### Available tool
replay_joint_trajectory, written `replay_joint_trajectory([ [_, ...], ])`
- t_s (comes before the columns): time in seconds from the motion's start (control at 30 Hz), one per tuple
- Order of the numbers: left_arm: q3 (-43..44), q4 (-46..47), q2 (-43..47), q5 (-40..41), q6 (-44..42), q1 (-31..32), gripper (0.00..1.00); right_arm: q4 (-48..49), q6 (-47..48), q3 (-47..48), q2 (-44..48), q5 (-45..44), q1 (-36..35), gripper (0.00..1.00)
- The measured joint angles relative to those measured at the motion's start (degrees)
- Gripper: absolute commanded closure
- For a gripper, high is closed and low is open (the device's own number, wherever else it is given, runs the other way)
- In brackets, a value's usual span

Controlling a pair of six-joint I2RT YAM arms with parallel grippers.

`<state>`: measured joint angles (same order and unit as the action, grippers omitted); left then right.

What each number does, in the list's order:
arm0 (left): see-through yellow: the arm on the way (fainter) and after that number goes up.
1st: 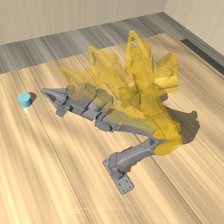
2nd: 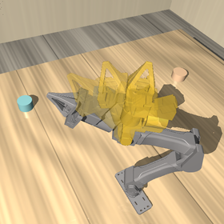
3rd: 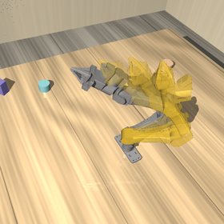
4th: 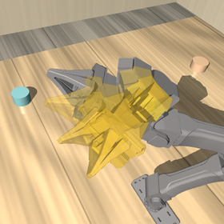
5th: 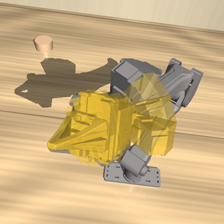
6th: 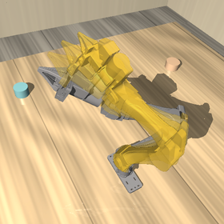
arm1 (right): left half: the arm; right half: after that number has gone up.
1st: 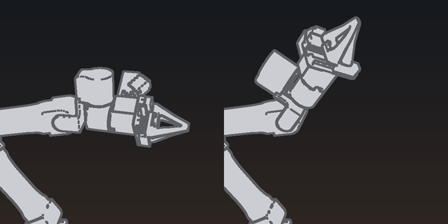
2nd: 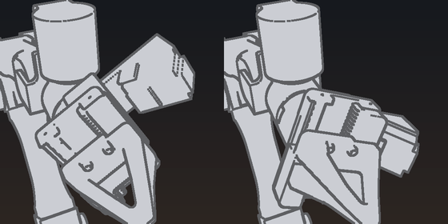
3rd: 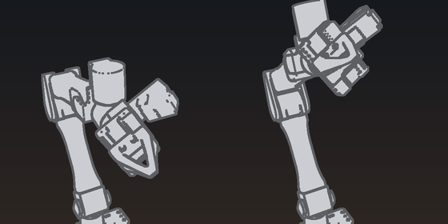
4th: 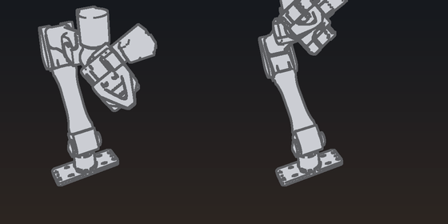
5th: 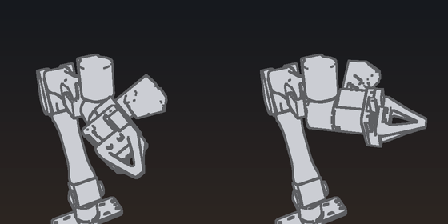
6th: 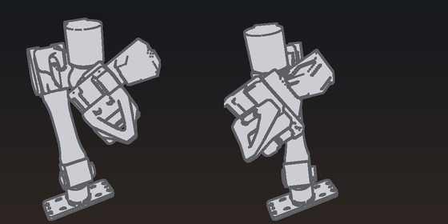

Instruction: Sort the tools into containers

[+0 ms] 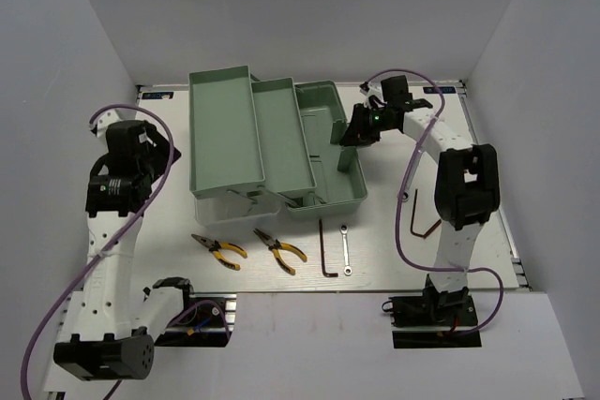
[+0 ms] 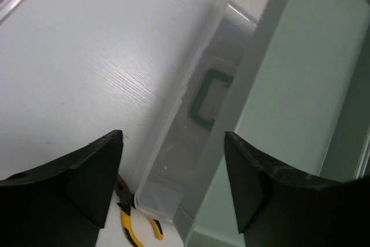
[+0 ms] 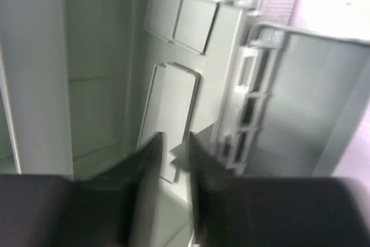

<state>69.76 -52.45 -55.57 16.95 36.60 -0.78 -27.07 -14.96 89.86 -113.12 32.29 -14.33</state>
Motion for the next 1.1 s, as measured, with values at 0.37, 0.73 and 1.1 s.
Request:
replay_joint_trajectory([
  [0.37, -10.97, 5.53, 4.07, -9.70, -7.41, 0.11, 0.18, -1.29, 11.30, -3.13, 15.04, -11.91, -0.17, 0.50],
  [0.73, -12.63, 2.82, 9.88, -9.97, -7.23, 0.15, 0.16, -5.51, 14.91, 2.16, 3.48, -20.70, -3.13, 0.49],
  [1.1, -14.10, -1.77, 14.73, -9.90, -6.01, 0.15, 0.16, -8.09, 17.16, -9.05, 14.16, -22.32, -4.26, 0.49],
])
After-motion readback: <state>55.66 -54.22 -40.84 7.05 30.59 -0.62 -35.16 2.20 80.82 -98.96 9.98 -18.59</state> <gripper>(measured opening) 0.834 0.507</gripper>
